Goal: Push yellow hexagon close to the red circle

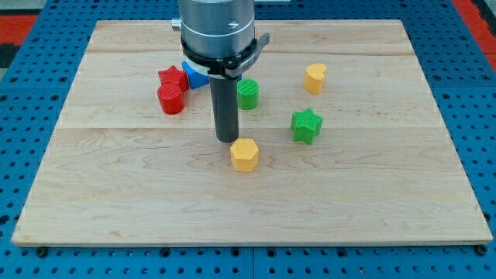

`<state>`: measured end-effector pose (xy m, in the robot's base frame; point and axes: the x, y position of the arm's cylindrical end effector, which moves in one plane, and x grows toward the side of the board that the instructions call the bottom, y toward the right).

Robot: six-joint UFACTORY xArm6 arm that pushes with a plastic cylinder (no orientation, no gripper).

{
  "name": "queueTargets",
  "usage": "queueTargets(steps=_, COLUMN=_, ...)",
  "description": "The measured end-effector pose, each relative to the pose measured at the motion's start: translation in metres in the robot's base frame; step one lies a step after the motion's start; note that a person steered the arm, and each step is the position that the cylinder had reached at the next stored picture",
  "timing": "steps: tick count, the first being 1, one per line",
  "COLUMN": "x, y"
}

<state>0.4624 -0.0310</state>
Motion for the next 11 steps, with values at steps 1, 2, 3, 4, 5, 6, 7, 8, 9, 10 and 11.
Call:
queueTargets(steps=1, x=0.005, y=0.037)
queueTargets(steps=2, x=0.011, y=0.084)
queueTargets(steps=3, x=0.042, y=0.089)
queueTargets(steps=4, x=0.061, y=0.057)
queueTargets(steps=5, x=0.041, y=0.014)
queueTargets(steps=6, x=0.019, y=-0.007)
queueTargets(steps=7, x=0.018, y=-0.015)
queueTargets(steps=8, x=0.019, y=-0.013)
queueTargets(steps=9, x=0.014, y=-0.016)
queueTargets(steps=10, x=0.001, y=-0.029)
queueTargets(steps=11, x=-0.007, y=-0.037)
